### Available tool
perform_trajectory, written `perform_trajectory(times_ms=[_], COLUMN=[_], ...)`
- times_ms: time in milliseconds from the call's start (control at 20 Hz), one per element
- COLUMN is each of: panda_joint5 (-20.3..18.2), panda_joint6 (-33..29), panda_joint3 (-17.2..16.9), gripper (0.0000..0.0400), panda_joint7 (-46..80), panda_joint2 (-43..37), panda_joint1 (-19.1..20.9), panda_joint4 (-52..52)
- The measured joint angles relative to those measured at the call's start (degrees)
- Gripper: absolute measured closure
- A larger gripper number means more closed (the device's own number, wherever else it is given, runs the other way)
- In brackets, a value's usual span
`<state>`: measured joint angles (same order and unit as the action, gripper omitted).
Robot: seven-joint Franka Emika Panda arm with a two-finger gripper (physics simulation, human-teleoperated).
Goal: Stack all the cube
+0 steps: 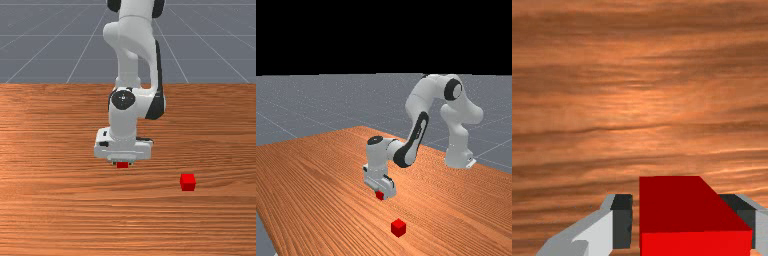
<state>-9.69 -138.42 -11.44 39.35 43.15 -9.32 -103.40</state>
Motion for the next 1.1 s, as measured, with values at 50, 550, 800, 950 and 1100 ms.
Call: perform_trajectory(times_ms=[50, 550, 800, 950, 1100], panda_joint5=[0.8, 4.5, 3.4, 2.6, 2.7], panda_joint6=[-2.9, 6.1, 11.0, 19.4, 21.2], panda_joint3=[-0.7, -2.5, 1.6, 2.6, 2.8], gripper=[0.0206, 0.0209, 0.0209, 0.0209, 0.0209], panda_joint7=[1.0, 4.7, 8.5, 10.2, 10.6], panda_joint2=[0.1, -14.3, -5.5, 5.4, 10.1], panda_joint1=[-1.3, -7.1, -11.5, -10.5, -10.3], panda_joint4=[-1.5, -4.6, 12.0, 29.3, 35.0])
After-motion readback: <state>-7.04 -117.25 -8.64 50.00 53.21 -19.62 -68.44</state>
